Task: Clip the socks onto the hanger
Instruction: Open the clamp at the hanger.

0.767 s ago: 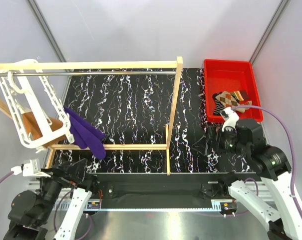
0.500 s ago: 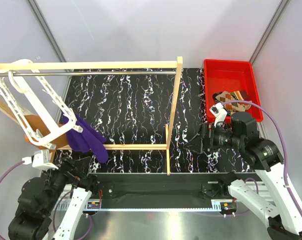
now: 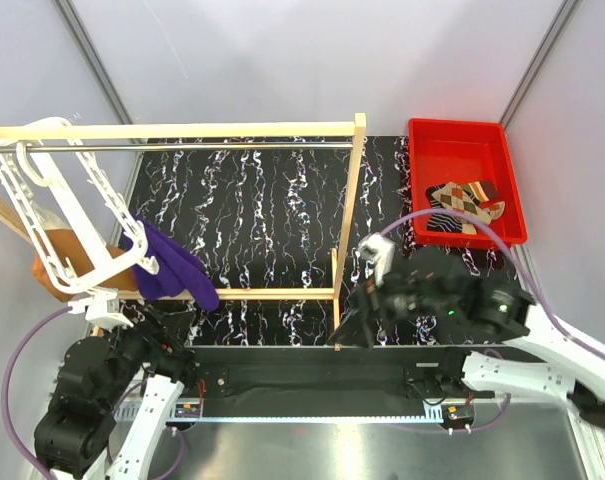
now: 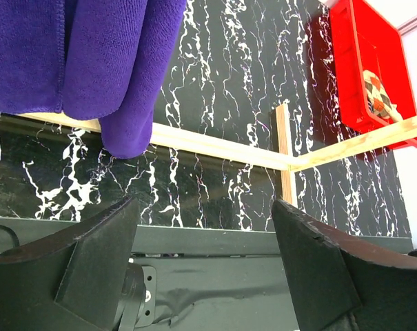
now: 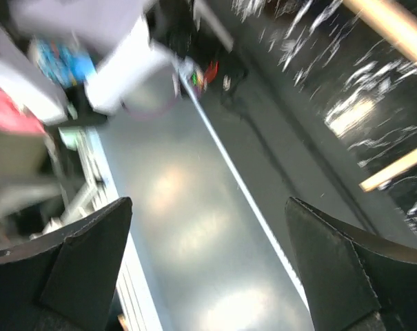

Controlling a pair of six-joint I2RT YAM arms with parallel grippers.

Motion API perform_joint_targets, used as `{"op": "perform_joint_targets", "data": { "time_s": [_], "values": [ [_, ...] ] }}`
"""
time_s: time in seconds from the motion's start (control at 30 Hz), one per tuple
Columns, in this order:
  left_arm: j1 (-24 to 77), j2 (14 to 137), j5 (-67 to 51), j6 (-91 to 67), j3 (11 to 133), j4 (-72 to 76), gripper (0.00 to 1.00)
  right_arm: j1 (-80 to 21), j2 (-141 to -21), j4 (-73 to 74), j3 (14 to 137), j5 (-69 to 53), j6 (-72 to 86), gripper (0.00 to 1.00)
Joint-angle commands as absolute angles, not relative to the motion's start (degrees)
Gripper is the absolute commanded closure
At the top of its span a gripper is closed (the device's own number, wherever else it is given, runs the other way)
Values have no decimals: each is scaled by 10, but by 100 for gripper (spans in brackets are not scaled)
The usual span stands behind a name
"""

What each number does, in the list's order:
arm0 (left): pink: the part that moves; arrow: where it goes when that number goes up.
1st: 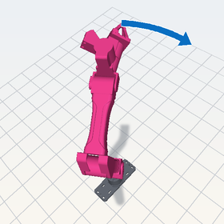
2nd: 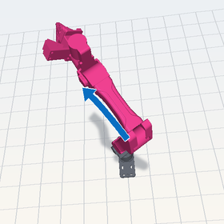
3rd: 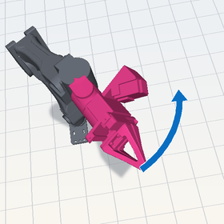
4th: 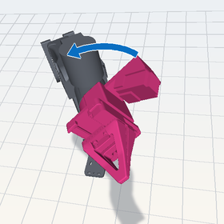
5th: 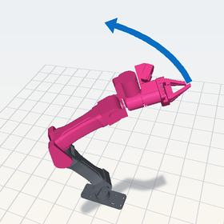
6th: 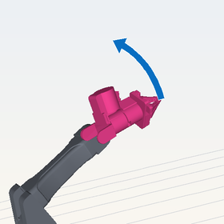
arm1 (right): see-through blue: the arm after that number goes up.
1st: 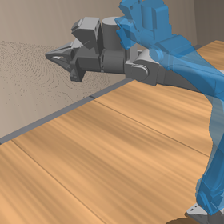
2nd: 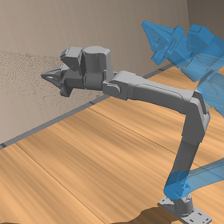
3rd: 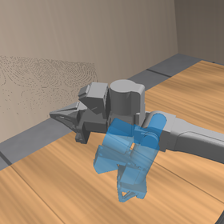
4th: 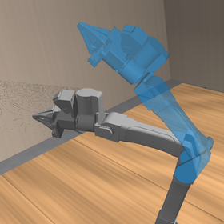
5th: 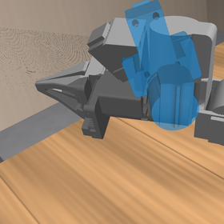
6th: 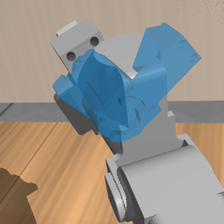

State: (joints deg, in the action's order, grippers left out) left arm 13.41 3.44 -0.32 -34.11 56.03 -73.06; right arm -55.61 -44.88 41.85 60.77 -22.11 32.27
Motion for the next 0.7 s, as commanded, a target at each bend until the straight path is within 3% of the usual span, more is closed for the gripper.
{"op": "perform_joint_targets", "data": {
  "time_s": [0.0, 0.03, 0.27, 0.43, 0.67],
  "values": [
    [135, 30, -20, -344, 560, -693, 17, -695, -488, 375, 638, -16, 343, 0],
    [135, 28, -19, -344, 561, -695, 18, -754, -492, 370, 641, 16, 344, 0],
    [135, 22, -16, -335, 582, -726, 26, -868, -594, 269, 664, 105, 299, 0],
    [136, -17, -39, -344, 605, -735, 35, -871, -668, 113, 713, 102, 201, 2],
    [135, -67, -88, -363, 619, -740, 48, -871, -799, -33, 822, 69, 91, 16]
  ]
}}
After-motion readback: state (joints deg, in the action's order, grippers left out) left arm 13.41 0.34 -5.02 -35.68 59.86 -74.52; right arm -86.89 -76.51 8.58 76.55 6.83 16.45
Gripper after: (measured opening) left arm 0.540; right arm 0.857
